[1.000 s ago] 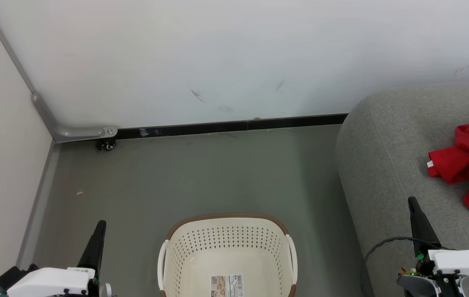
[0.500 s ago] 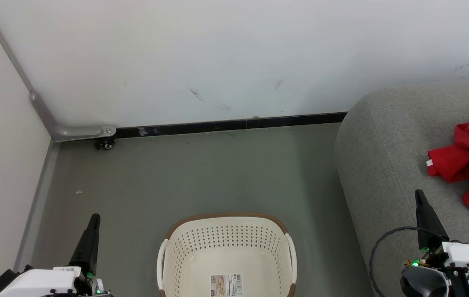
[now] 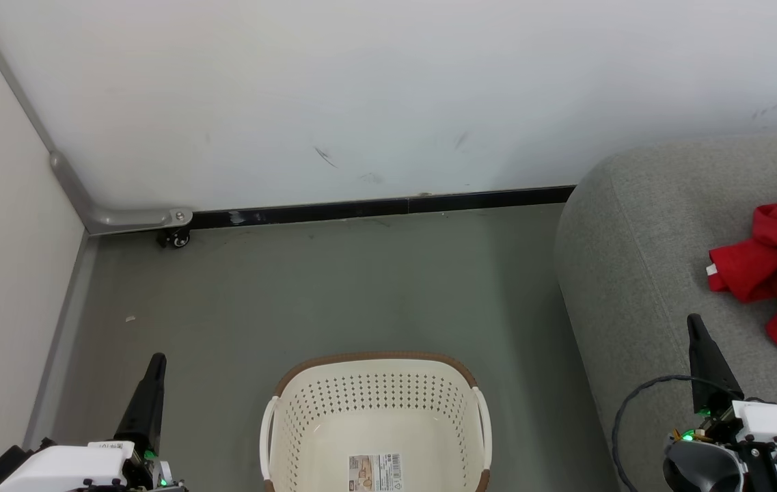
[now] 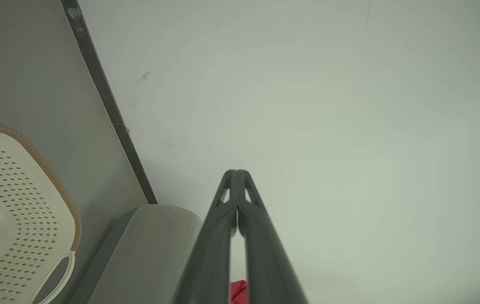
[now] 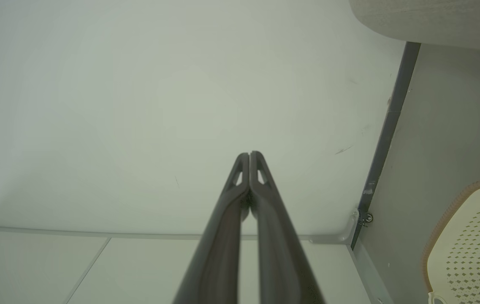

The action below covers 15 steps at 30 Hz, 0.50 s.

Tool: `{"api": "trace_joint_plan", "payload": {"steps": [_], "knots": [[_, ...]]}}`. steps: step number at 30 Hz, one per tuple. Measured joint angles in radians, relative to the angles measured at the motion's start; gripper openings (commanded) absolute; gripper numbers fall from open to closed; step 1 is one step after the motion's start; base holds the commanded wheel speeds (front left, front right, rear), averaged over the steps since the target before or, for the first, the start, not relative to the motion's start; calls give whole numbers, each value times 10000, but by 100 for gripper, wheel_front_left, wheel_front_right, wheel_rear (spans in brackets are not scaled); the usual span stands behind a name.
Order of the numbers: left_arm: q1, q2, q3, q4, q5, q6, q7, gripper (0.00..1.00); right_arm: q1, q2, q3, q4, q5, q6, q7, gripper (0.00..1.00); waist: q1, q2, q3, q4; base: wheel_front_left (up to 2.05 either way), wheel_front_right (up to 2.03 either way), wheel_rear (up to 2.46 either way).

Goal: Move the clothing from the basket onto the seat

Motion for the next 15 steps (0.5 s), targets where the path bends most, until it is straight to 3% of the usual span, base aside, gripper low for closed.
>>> {"api": "trace_joint_plan", "payload": {"steps": [15], "knots": [[0, 0, -2, -13, 0, 0, -4, 0, -112, 0, -10, 12, 0, 0, 0, 0, -1, 0, 1, 0, 0, 0, 0]]}}
